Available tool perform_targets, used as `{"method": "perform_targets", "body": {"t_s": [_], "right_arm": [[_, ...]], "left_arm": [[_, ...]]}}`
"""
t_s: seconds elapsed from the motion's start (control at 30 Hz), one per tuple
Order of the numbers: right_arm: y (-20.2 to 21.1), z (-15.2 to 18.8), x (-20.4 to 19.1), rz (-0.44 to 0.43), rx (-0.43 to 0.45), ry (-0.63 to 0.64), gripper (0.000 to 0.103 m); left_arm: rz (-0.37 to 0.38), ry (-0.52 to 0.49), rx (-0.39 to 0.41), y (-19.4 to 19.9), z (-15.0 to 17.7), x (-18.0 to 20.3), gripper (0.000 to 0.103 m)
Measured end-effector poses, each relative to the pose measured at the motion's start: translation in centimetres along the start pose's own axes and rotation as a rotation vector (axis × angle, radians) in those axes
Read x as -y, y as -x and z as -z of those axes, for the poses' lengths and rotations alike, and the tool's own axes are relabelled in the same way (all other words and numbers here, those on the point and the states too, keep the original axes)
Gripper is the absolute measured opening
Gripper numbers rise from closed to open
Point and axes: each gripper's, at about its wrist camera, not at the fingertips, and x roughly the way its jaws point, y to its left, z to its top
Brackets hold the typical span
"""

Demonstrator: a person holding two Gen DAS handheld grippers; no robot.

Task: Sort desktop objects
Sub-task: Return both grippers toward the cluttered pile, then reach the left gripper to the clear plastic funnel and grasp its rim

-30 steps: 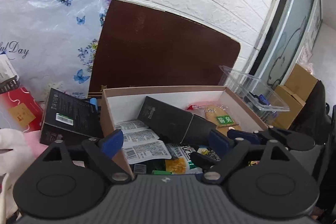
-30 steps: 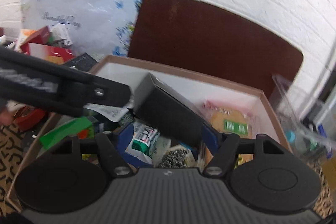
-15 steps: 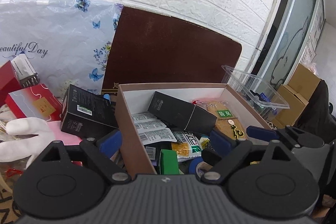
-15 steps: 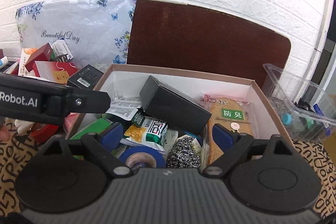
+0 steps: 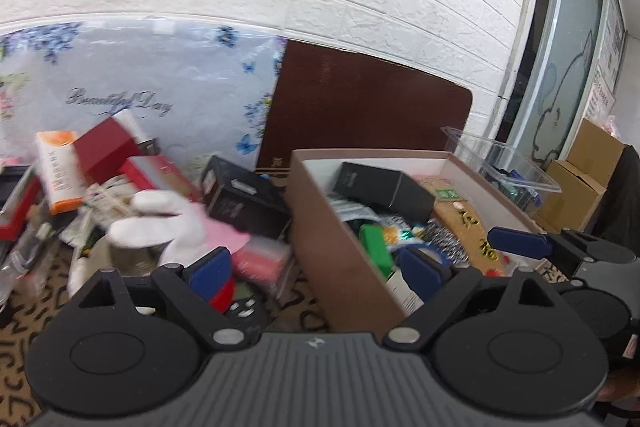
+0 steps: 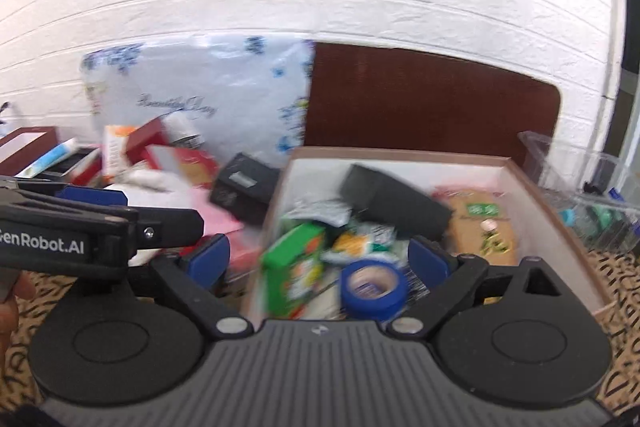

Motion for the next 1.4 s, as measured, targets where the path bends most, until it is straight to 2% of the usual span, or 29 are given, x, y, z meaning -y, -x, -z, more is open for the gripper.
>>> {"method": "perform_targets", "body": {"t_s": [0.13, 0.23, 0.3, 0.43, 0.57, 0.73, 0.83, 0.9, 1.0, 1.07, 1.1, 1.3, 1.4], "right_arm": [[0.9, 1.7, -3.4, -0.071, -0.006, -0.005, 0.094], [0.8, 3.1, -5.9, -0.132, -0.039, -0.024, 0.094], [0.8, 4.0, -8.0, -0.126, -0.028, 0.004, 0.099], [0.5, 5.4, -11.5, -0.153, -0.030, 0.077, 0.098], [-0.2, 6.1, -14.1, -0.201, -0.012, 0.147, 0.098], [-2.3, 6.1, -16.8, -0.273, -0.004, 0.212, 0.096], [-4.1, 5.7, -18.7, -0.271, -0.006, 0.283, 0.095], [-5.2, 5.3, -19.5, -0.280, -0.006, 0.313, 0.087], [-7.0, 4.7, -20.4, -0.312, -0.011, 0.329, 0.082], [-8.0, 4.8, -20.7, -0.288, -0.034, 0.339, 0.074], [-8.4, 4.9, -20.5, -0.267, -0.044, 0.335, 0.072], [-10.4, 6.2, -17.9, -0.101, -0.062, 0.332, 0.071], [-11.6, 5.9, -16.8, -0.064, -0.072, 0.331, 0.071]], "left_arm": [[-0.033, 0.035, 0.000, 2.7, 2.5, -2.5, 0.094], [-0.089, 0.050, -0.012, 4.3, 4.2, -4.4, 0.094], [-0.111, 0.066, -0.017, 5.2, 5.3, -5.8, 0.094], [-0.153, 0.082, -0.032, 6.3, 6.6, -8.2, 0.094], [-0.169, 0.129, -0.021, 6.5, 6.6, -10.6, 0.094], [-0.151, 0.174, -0.010, 5.7, 5.8, -12.9, 0.092], [-0.135, 0.197, -0.003, 4.7, 5.0, -13.9, 0.092], [-0.125, 0.205, 0.001, 3.9, 4.4, -14.4, 0.091], [-0.117, 0.218, -0.013, 2.1, 3.6, -15.1, 0.084], [-0.109, 0.230, -0.029, 0.9, 3.3, -15.5, 0.073], [-0.100, 0.231, -0.037, 0.4, 3.2, -15.6, 0.071], [-0.094, 0.246, -0.054, -3.0, 2.9, -15.4, 0.070], [-0.107, 0.271, -0.056, -4.4, 2.5, -15.6, 0.067]]}}
